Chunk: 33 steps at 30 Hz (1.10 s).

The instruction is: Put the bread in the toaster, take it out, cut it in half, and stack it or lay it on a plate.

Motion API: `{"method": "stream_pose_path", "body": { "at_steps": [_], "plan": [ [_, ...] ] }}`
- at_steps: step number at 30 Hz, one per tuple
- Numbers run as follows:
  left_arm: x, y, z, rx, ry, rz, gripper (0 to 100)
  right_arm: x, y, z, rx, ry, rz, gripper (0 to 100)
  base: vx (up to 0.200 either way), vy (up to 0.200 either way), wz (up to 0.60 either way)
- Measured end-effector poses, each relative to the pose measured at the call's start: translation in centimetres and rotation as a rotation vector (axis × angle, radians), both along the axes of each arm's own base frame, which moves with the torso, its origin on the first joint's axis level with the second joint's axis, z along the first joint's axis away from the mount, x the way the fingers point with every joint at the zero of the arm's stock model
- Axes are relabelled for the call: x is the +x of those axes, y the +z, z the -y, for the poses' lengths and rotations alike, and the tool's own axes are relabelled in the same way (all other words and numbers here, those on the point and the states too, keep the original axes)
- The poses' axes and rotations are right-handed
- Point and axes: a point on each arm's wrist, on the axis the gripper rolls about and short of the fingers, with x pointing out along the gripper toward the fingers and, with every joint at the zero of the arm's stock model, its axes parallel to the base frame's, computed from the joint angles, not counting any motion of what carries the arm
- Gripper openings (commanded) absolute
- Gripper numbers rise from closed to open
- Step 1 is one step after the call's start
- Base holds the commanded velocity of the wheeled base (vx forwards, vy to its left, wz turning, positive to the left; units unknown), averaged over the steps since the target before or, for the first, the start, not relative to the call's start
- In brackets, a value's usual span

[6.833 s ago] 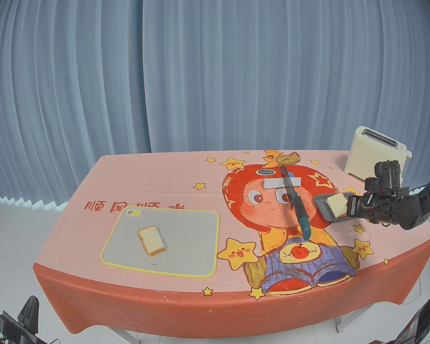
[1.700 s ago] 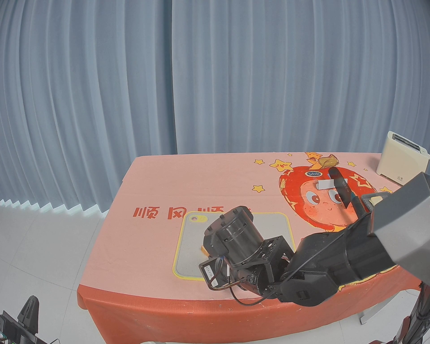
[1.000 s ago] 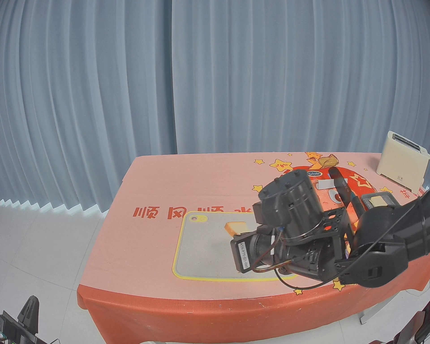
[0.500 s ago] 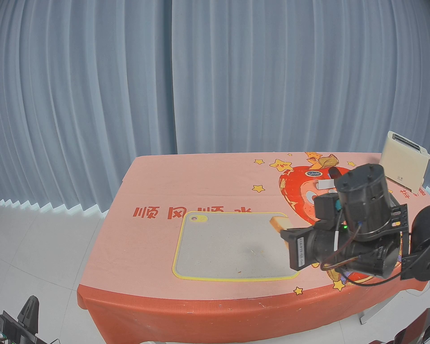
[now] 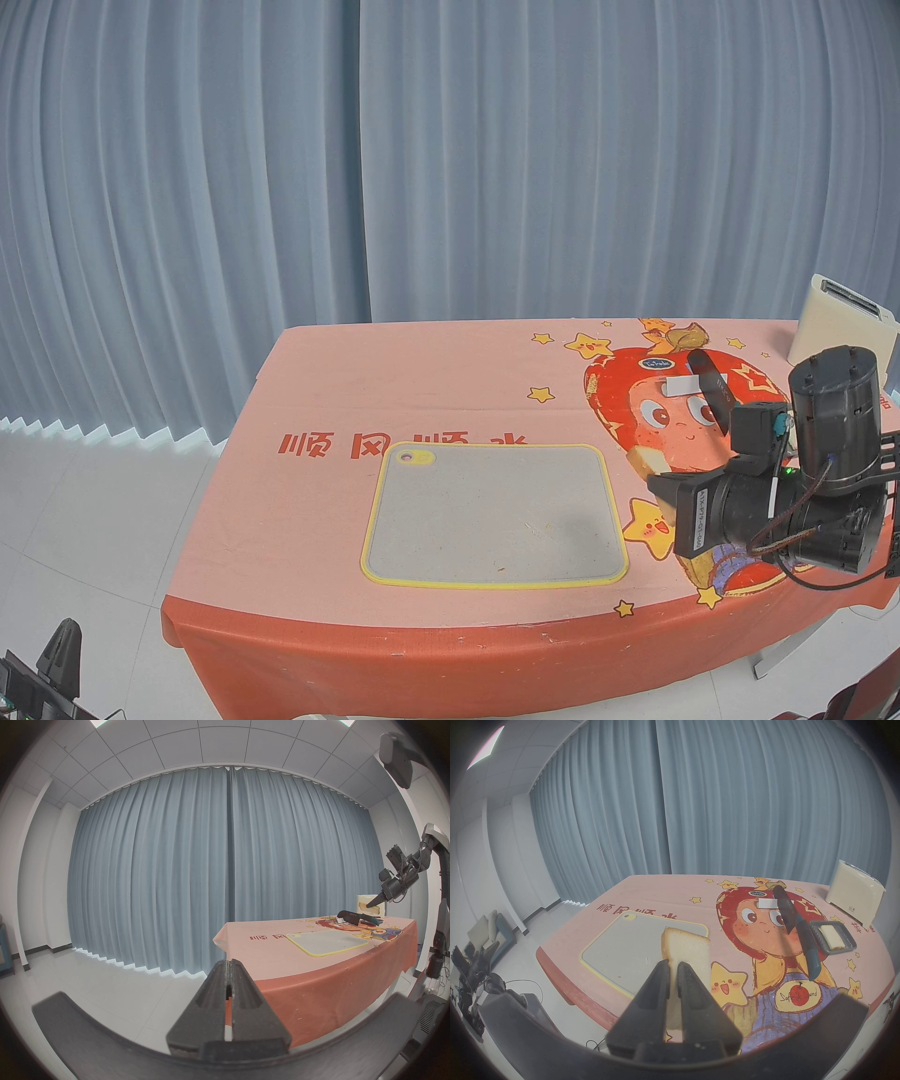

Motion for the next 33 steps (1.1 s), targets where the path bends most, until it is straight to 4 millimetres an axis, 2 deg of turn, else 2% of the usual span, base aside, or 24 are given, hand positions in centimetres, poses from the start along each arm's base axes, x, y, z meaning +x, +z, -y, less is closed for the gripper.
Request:
{"method": "stream_pose_path", "body": {
  "at_steps": [14, 33],
  "plan": [
    [0.0, 0.0, 0.0, 0.0, 0.0, 0.0, 0, -0.9, 1.6, 1.3, 0.033, -0.021, 0.058, 0, 0.0, -0.2, 0.0],
    [0.0, 0.0, 0.0, 0.0, 0.0, 0.0, 0, -0.7, 2.5, 3.4, 0.018, -0.075, 0.113, 0, 0.0, -0.2, 0.0]
  ]
}}
